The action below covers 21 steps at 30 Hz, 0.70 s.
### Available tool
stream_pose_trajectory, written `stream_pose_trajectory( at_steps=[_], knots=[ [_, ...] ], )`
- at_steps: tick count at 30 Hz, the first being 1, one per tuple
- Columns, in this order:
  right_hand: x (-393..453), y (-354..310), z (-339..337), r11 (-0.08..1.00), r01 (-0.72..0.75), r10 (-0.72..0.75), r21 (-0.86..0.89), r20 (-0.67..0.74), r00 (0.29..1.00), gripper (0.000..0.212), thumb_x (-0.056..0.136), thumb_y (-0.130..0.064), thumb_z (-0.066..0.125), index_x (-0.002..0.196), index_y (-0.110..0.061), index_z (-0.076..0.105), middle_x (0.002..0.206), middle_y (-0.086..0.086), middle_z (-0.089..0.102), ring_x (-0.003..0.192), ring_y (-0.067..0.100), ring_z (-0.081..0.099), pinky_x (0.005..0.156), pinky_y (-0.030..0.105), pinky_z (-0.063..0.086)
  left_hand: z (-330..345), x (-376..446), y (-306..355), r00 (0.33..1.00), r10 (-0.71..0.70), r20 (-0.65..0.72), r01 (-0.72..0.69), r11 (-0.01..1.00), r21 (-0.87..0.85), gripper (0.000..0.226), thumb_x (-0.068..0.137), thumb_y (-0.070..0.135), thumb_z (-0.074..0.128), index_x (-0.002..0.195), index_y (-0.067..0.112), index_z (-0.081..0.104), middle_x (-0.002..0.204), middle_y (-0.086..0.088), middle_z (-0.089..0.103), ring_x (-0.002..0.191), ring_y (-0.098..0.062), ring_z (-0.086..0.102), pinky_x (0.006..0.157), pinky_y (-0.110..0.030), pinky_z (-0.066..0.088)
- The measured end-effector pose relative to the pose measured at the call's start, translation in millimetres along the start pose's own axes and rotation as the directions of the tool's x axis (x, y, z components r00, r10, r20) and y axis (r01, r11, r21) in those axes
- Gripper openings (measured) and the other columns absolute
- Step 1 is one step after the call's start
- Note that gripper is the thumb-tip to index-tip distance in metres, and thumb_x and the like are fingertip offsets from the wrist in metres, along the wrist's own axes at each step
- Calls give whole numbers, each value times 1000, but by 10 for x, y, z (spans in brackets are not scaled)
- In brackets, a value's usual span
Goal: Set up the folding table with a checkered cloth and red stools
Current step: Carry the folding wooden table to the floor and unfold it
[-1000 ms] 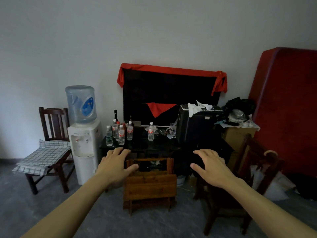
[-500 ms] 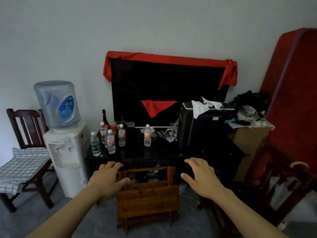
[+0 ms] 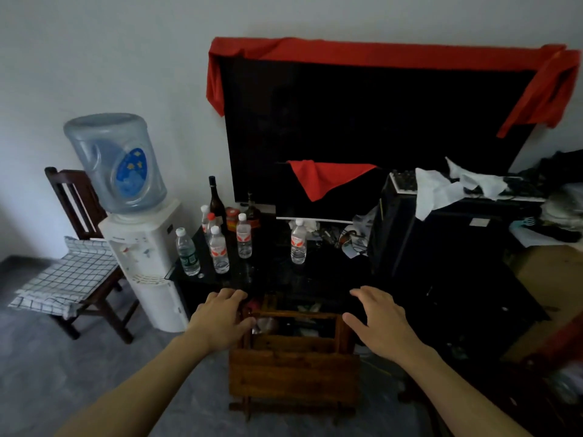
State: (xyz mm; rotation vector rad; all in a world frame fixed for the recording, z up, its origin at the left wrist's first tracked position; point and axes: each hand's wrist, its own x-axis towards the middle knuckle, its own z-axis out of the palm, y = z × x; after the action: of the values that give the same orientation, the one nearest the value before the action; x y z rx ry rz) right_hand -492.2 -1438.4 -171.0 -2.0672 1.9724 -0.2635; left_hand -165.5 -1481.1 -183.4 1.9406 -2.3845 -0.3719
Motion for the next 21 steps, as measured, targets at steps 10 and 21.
stream_pose_trajectory(
  at_steps=[10,21],
  knots=[
    [1009,186,599,997,-74,78,-30,153,985,62,96,-58,41,149,-28,31,157,-2,27,146,20,18,115,46,25,517,1113,-247,994,29,102,-23,998,-56,55,89,58,49,134,28,41,136,-1,44,122,-28,43,96,-42,44],
    [1975,181,1303,995,-87,100,-55,324,941,60,97,-55,43,148,-26,33,155,-2,31,144,21,24,114,44,28,1081,1963,-592,985,18,174,1,995,-104,59,90,58,45,142,32,34,139,0,44,126,-28,42,100,-45,41]
  ],
)
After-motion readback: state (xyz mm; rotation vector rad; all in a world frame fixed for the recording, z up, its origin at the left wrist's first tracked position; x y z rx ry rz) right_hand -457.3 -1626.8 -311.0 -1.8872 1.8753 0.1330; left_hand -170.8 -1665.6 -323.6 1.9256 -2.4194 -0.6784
